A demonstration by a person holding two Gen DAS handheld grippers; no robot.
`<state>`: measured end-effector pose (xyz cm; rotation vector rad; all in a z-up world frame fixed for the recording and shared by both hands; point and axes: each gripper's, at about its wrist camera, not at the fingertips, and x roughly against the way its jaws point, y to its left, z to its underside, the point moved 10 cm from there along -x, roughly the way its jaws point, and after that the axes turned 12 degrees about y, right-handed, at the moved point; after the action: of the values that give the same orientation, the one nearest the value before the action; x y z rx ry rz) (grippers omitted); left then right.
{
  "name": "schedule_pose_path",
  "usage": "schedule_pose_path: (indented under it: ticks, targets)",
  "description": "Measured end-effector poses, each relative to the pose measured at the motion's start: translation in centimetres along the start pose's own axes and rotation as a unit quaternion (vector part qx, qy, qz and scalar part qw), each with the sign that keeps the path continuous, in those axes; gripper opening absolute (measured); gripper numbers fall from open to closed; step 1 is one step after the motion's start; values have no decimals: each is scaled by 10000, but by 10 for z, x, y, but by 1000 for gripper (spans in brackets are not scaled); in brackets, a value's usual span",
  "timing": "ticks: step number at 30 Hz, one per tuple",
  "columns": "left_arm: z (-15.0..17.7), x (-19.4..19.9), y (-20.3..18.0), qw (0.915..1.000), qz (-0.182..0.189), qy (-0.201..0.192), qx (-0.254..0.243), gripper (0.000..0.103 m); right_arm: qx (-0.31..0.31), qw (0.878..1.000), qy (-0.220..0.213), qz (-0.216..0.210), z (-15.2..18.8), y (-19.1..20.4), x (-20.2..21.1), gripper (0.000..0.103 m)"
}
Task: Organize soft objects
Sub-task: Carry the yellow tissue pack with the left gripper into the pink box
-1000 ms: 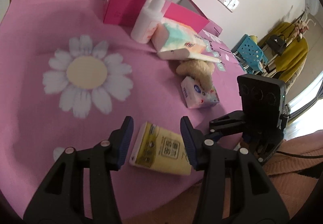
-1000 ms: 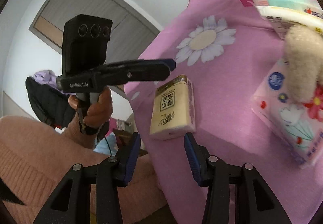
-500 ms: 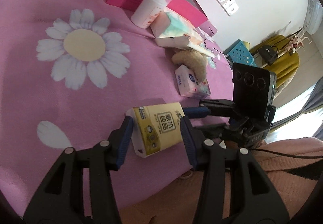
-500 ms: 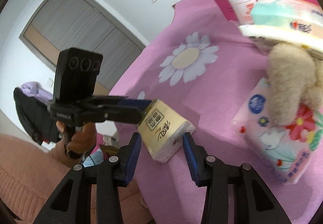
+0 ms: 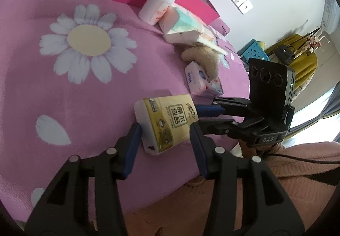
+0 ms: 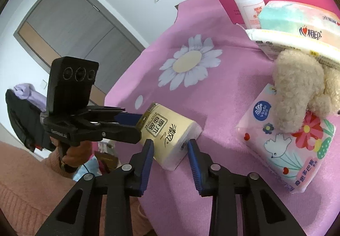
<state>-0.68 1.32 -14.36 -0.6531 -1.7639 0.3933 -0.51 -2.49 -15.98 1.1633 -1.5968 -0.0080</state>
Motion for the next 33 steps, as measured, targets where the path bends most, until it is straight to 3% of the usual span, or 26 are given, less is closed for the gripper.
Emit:
schedule_pose_path:
  ticks: [6,14,33]
  targets:
    - [-18,12,-18,9991,-203,-278,-228,49,156,9994,-212,205,-6,4,20,34]
    - [-53,22,-41,9966,-202,-588,-543,49,396,9945,-855,466,-31,12,71,34]
    - [-137,37,-105,9824,-450,-1081,-1457,50,281,9755,-1899,1071,-73,-14,164,34]
